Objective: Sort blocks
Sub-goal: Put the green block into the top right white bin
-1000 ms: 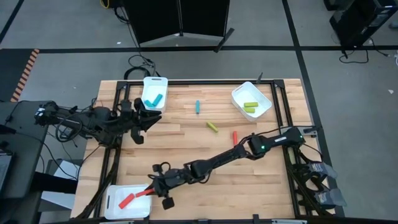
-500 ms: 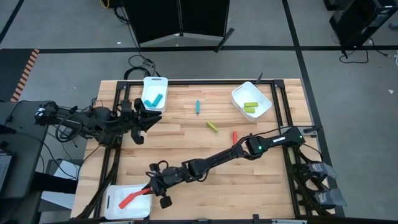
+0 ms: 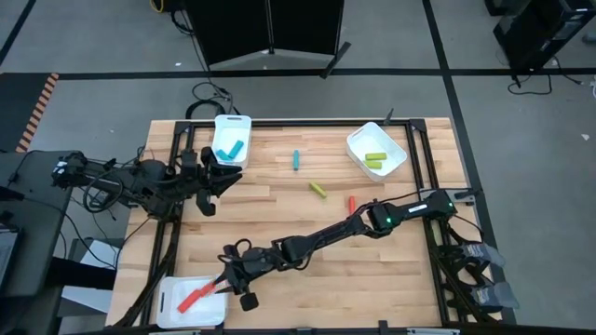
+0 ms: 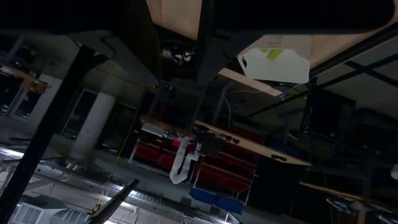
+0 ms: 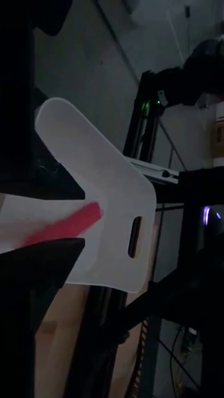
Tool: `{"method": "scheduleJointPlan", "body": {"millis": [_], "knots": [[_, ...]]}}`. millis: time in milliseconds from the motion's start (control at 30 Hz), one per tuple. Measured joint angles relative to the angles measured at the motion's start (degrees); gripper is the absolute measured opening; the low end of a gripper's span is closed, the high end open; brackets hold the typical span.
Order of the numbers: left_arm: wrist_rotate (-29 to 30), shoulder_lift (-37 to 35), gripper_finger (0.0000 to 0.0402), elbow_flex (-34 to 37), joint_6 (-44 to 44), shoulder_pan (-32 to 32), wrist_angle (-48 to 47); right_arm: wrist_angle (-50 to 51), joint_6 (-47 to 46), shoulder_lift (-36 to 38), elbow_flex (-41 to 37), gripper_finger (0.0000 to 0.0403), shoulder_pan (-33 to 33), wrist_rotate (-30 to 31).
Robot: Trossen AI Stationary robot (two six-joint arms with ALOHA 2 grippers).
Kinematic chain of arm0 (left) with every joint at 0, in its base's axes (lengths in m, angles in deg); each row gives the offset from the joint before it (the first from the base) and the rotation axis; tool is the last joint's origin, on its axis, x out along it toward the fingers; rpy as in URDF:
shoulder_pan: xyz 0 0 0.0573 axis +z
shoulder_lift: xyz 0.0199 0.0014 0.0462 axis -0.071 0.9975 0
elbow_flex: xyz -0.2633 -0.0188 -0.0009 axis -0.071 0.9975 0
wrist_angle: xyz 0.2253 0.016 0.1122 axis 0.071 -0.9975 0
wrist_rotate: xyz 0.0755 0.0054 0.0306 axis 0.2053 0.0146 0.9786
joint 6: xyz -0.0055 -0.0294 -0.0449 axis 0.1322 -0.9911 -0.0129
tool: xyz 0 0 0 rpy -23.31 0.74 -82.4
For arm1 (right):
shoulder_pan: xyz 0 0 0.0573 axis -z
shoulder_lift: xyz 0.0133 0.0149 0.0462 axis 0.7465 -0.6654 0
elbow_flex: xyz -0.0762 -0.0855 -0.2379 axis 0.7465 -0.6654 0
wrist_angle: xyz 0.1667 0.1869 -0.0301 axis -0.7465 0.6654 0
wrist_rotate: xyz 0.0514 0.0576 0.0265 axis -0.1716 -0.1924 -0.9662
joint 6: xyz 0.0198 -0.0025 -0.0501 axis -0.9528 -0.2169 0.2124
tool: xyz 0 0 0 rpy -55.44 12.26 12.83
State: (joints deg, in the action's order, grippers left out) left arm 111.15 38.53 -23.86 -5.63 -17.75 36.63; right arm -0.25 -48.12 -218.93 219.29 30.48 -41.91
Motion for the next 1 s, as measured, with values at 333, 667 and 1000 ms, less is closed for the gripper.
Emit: {"method": "scheduleJointPlan", "body": {"millis": [333,667,1000], "knots": [[0.0,0.0,0.0108,0.0,0.0,0.0,-0.5,3.3,3.0,3.0,0.0,0.0148,2.2,2.5],[0.3,0.6,0.0108,0.0,-1.4,0.1,-1.7,6.0,2.1,4.9,-0.9,0.0134,5.0,4.4],[0.6,0.7,0.0108,0.0,-1.3,0.1,-1.8,-12.4,-2.2,10.4,-19.9,0.0119,7.1,5.5]]}}
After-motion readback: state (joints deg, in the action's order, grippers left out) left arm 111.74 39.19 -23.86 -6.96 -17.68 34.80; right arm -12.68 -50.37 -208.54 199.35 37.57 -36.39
